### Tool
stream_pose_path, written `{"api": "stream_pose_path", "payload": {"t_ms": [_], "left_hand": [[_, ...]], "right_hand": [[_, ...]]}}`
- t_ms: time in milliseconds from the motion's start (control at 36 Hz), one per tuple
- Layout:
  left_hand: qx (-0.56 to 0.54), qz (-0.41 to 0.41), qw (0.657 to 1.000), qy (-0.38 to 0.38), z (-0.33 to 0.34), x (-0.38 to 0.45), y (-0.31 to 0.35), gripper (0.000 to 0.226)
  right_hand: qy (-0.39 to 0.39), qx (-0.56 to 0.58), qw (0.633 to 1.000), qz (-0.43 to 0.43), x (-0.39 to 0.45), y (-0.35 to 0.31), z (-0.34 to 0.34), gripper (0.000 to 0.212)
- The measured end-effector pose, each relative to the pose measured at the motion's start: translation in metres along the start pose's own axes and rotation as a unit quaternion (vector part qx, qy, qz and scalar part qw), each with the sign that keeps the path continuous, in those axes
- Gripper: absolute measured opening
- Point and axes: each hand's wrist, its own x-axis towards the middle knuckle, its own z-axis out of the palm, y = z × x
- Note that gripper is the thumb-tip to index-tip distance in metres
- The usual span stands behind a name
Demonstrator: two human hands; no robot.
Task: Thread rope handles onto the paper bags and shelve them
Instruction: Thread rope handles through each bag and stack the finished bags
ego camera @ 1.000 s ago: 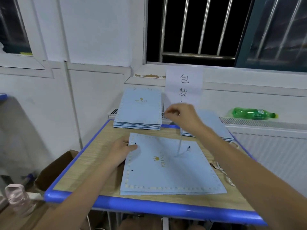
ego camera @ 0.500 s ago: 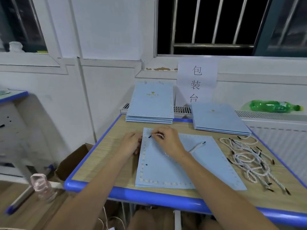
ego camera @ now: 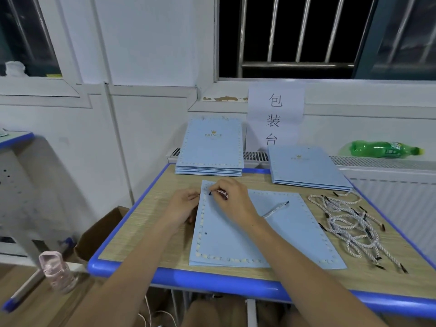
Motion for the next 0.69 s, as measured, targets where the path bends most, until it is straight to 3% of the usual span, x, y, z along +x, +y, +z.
{"api": "stream_pose_path", "payload": {"t_ms": [444,694], "left_hand": [[-0.003,0.036,0.999,-0.032,-0.001,0.004,-0.006,0.021],[0.08,0.054,0.995,0.024,0.004,0.011,-0.016,0.014]], "right_hand": [[-0.043,-0.04,0.998,0.006,-0.002,0.004,0.001,0.025],[-0.031,0.022,0.998,0.059,-0.007,0.001,0.001,0.012]]}}
